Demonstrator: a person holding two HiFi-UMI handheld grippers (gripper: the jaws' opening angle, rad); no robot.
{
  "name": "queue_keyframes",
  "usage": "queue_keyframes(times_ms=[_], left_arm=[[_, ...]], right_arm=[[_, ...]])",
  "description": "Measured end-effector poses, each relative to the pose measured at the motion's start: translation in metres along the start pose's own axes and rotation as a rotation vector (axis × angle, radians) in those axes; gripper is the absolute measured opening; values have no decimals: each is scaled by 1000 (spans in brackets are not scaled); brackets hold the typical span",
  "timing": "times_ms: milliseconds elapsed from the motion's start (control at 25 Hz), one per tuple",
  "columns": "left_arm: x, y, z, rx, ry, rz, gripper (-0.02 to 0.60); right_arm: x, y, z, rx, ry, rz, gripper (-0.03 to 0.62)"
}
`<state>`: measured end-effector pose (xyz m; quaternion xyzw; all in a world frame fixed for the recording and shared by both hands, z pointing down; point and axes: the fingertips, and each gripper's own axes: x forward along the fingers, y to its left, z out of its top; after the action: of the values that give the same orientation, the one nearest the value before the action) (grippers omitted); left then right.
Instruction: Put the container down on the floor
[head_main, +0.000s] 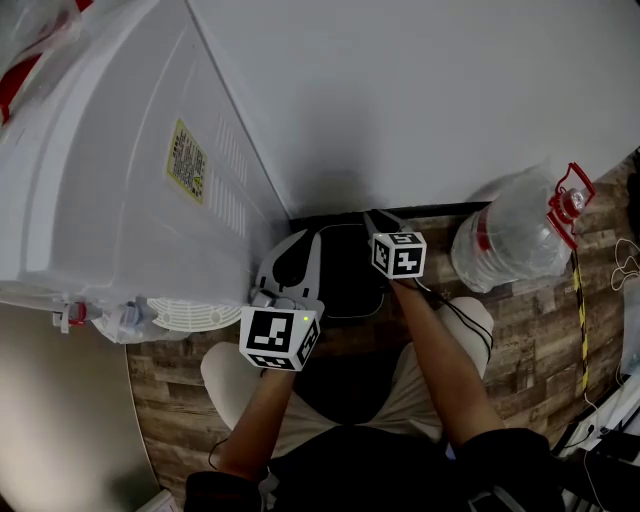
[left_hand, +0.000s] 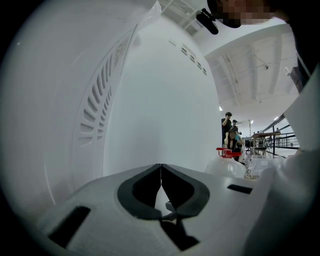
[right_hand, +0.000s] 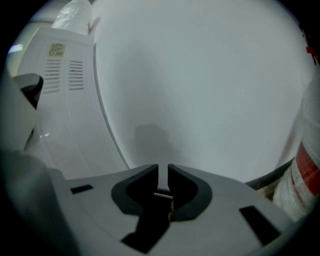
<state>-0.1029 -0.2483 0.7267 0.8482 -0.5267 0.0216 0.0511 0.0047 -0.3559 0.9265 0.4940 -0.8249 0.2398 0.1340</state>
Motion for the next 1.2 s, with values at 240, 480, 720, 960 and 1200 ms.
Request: queue_keyframes(times_ms=[240,480,720,960,1200], left_arm=[[4,-8,11,-22,-11,-14,20],[5,-17,31,-74,12,7,18],[0,-41,81,-35,90,-17,18],[-15,-48,157,-30,153,-13,18],[-20,-56,259,-41,162,-11,18]], right_arm=[[-9,25,27,-68,2,2,34],[-47,27,74,-103,-24,24,29],[-114,51,128,-69,-28,45,29],[-182,79,199,-27,-47,67,29],[-237,116,293,-40,-54,103,29]])
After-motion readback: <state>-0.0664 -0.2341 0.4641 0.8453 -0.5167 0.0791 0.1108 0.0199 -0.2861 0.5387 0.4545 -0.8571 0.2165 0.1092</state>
